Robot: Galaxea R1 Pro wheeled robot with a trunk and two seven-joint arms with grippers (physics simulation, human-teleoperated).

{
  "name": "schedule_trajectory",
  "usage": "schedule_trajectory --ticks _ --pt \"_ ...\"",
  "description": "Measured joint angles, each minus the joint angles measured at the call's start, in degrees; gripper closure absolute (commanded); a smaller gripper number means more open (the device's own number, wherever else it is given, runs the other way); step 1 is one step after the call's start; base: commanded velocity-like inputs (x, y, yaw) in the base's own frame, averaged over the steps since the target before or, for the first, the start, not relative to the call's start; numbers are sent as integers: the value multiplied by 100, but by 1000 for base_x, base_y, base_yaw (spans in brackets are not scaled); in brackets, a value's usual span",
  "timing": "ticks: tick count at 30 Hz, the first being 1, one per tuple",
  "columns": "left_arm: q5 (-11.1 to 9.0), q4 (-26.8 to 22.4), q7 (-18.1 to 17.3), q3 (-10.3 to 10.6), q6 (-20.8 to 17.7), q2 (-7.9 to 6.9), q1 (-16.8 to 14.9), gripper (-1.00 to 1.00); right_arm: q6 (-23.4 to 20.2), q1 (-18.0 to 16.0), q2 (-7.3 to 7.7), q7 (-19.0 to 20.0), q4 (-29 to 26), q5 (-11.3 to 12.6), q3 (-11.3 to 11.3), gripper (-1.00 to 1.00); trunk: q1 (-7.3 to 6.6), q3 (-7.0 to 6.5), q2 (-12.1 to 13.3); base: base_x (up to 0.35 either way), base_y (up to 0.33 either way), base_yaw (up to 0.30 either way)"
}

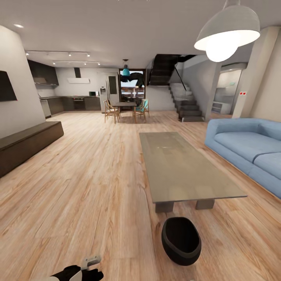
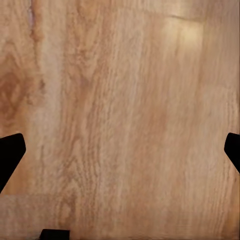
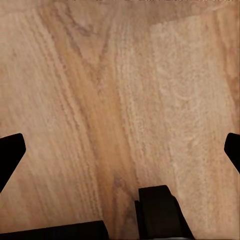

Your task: Place each of the two pumpkins and all three candles from the living room inside a cabinet in the living room (use any cabinet), then make sure every cabinet is closed, and position the cauldron so it is next to a table in the living room.

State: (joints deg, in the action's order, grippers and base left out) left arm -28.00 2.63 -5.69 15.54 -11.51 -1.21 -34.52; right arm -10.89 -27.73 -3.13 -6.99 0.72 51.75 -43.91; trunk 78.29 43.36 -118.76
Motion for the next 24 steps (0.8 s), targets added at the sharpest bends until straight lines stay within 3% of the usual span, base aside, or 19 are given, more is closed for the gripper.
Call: schedule_trajectory --ticks 3,5,24 --pt "-108 -2 0 -9 0 -5 51 -100 4 12 0 4 0 2 1 -100 -66 -54 120 0 0 0" --pt "-302 -3 1 -13 0 -7 71 -100 0 61 0 7 0 3 3 -100 -110 -90 201 0 0 0" --pt "-351 -4 1 -13 0 -2 75 -100 -2 81 -9 -7 0 -6 1 -100 -527 -495 963 0 0 0"
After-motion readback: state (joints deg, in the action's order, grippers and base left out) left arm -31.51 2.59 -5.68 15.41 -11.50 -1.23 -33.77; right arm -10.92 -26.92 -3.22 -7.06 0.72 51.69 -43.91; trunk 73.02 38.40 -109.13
